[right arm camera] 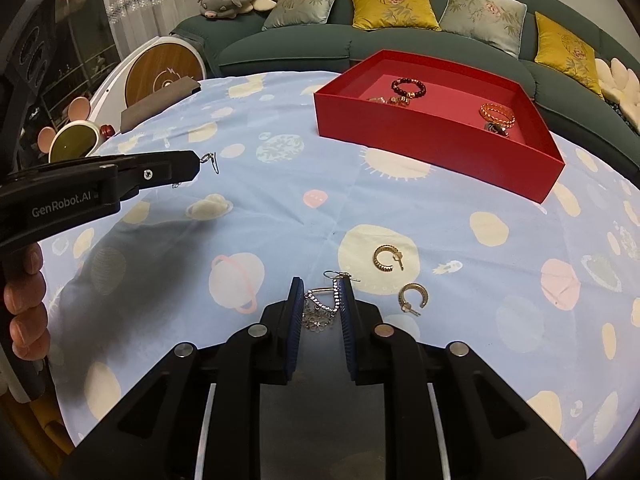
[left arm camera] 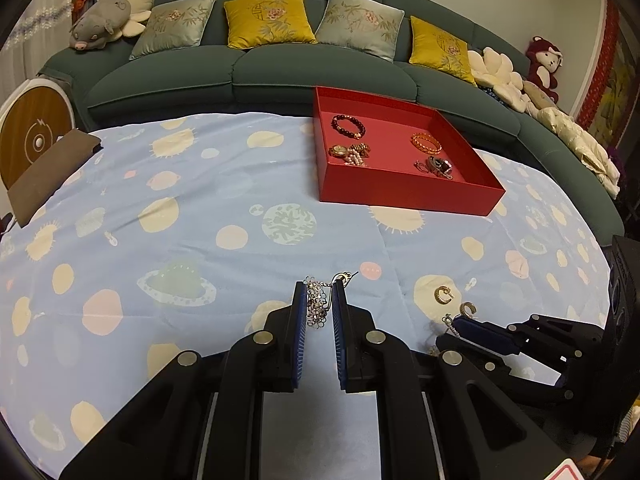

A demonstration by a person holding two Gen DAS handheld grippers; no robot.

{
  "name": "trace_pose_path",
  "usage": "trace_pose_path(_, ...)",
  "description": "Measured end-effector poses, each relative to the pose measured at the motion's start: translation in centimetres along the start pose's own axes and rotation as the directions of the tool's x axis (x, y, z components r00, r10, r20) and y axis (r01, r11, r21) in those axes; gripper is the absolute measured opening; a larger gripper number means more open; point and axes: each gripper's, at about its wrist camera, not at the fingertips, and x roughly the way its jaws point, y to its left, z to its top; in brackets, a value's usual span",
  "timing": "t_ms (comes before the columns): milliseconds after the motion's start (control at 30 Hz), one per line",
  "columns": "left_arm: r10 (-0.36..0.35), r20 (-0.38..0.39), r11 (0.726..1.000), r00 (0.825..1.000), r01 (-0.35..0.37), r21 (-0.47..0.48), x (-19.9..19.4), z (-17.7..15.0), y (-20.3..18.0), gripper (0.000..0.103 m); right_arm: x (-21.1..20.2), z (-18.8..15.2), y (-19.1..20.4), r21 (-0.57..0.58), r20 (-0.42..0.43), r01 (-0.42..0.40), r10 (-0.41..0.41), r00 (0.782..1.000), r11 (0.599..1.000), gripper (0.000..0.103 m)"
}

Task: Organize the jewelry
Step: 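Close the right tool on the other silver earring while the left tool lifts its earring, then carry both silver earrings over the red tray with both tools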

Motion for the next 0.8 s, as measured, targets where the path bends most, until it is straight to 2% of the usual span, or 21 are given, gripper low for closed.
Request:
trace_pose_path(367, -0.027, 0.046, 1.0, 0.999, 0.027, 0.006, -1.0, 1.9, -2.5, 0.01, -4.1, 2.5, -2.0, 0.06, 0.113, -0.007, 0.0, 0.994, 0.998, 0.017)
trace_pose_path(800, -0.054, 0.065, 0.999, 0.996, 0.053, 0.009, -0.6, 3.6, -5.6, 0.01, -7.3, 3.7, -5.3, 0.135, 0.19, 0.015, -0.04, 0.981, 0.991, 0.017)
